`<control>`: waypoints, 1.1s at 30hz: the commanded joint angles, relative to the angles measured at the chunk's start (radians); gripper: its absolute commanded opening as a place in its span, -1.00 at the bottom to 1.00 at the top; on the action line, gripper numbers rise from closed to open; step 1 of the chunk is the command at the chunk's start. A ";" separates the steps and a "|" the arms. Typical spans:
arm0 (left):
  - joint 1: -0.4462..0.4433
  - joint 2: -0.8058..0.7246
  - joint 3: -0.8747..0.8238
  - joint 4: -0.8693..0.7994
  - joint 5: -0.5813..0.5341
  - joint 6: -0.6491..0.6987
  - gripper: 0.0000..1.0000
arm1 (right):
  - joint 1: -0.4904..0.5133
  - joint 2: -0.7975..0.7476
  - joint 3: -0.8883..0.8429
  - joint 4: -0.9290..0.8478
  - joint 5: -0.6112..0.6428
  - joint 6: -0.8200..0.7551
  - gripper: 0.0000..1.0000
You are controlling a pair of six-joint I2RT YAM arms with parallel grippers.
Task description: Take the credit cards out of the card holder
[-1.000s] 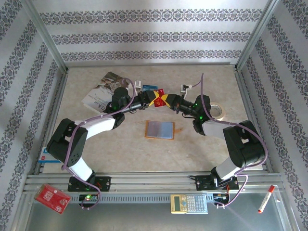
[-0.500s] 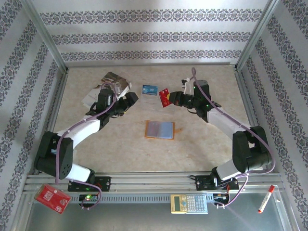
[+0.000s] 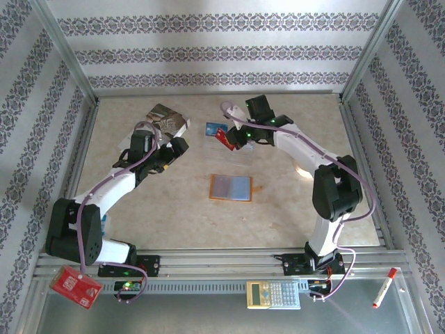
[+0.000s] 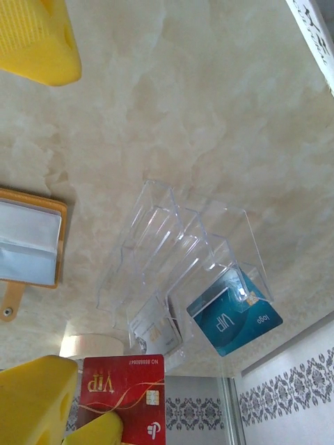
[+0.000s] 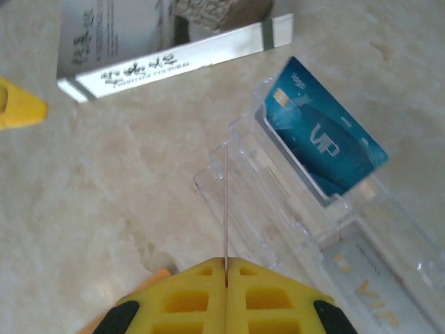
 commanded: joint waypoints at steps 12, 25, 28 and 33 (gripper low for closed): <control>0.028 -0.004 -0.024 -0.024 0.047 0.020 1.00 | 0.034 0.214 0.290 -0.227 -0.007 -0.446 -1.00; 0.034 -0.019 -0.035 -0.041 0.051 0.016 1.00 | 0.033 0.378 0.524 -0.337 -0.047 -0.537 -1.00; 0.034 -0.021 -0.035 -0.045 0.054 0.017 0.99 | 0.029 0.399 0.551 -0.353 -0.052 -0.554 -1.00; 0.035 -0.018 -0.035 -0.046 0.055 0.014 1.00 | 0.023 0.429 0.590 -0.371 -0.046 -0.571 -1.00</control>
